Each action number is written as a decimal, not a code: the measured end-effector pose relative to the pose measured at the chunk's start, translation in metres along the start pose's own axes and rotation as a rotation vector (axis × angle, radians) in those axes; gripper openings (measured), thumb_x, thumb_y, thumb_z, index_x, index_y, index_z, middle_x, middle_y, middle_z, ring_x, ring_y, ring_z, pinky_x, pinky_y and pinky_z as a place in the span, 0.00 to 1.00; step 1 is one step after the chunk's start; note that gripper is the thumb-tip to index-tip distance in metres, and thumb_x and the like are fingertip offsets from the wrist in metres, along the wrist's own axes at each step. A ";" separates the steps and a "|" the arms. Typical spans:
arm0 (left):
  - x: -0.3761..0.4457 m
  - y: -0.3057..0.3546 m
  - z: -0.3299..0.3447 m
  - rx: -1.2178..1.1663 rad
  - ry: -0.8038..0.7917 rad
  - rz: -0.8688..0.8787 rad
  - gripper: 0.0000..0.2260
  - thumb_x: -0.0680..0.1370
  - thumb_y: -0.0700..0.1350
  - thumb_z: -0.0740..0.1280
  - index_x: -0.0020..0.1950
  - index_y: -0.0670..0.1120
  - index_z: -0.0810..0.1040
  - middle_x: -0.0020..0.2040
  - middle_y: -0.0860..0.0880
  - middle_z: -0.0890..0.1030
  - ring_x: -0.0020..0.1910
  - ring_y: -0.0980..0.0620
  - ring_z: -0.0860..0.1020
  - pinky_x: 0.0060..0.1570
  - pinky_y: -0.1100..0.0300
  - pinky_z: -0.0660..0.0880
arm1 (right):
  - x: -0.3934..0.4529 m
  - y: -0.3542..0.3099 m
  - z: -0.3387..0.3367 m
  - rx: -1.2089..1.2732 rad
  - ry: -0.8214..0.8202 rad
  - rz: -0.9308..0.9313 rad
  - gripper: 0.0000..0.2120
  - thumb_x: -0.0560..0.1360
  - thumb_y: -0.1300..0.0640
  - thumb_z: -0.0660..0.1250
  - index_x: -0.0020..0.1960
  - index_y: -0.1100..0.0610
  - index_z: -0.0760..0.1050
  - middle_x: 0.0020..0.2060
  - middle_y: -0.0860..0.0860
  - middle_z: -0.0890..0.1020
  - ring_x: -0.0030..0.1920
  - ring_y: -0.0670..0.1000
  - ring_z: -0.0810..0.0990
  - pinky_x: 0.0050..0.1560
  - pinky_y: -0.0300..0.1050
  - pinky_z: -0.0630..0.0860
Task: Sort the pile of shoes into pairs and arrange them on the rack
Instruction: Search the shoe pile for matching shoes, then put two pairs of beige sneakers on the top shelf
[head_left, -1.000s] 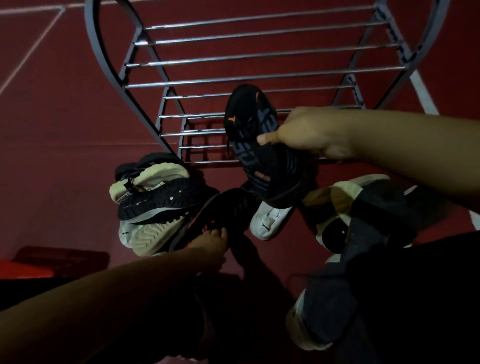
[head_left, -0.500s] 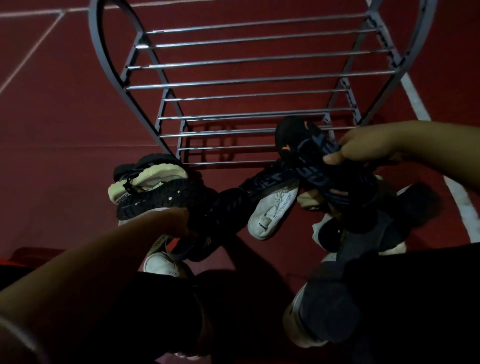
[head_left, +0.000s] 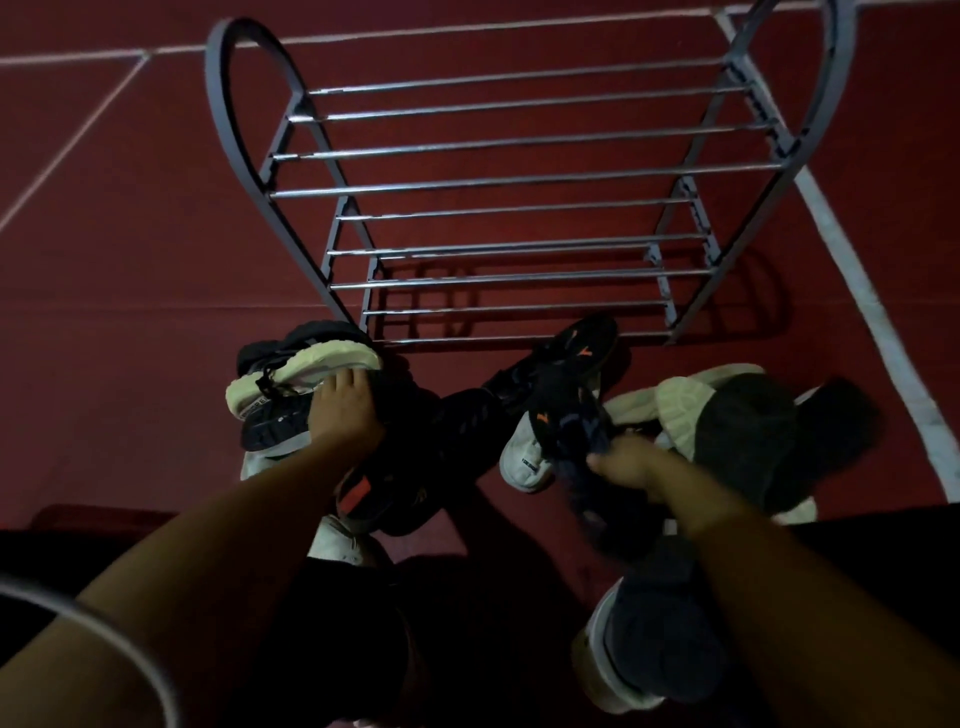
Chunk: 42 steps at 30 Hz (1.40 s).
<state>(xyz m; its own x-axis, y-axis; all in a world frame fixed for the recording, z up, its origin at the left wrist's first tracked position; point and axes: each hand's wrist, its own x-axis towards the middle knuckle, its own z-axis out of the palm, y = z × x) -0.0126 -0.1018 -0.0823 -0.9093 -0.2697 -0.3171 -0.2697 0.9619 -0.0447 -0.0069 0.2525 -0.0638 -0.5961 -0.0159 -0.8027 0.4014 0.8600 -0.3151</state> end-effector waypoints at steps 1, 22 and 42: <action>0.009 -0.013 0.002 0.041 -0.039 0.012 0.39 0.73 0.56 0.73 0.77 0.45 0.61 0.74 0.40 0.69 0.73 0.37 0.68 0.72 0.42 0.67 | 0.003 0.005 0.029 0.048 -0.023 0.023 0.22 0.82 0.52 0.62 0.71 0.65 0.72 0.68 0.62 0.76 0.65 0.62 0.76 0.64 0.50 0.73; 0.050 -0.038 0.016 0.074 -0.024 0.203 0.20 0.81 0.50 0.65 0.73 0.48 0.72 0.67 0.43 0.80 0.63 0.40 0.80 0.61 0.47 0.77 | 0.025 -0.006 0.079 0.275 0.319 -0.051 0.14 0.75 0.57 0.62 0.32 0.55 0.64 0.32 0.55 0.72 0.32 0.55 0.71 0.27 0.43 0.61; -0.011 0.044 -0.056 -1.588 -0.320 -0.102 0.14 0.82 0.45 0.59 0.54 0.40 0.82 0.50 0.41 0.86 0.46 0.44 0.85 0.52 0.51 0.81 | -0.025 -0.153 0.097 0.964 0.062 -0.299 0.30 0.64 0.50 0.79 0.63 0.55 0.76 0.54 0.52 0.84 0.52 0.54 0.84 0.56 0.52 0.81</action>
<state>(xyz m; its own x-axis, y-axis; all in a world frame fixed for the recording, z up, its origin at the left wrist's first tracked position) -0.0320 -0.0590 -0.0274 -0.8230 -0.1109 -0.5571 -0.5443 -0.1260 0.8293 0.0143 0.0717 -0.0446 -0.7883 -0.1135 -0.6047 0.6038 0.0460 -0.7958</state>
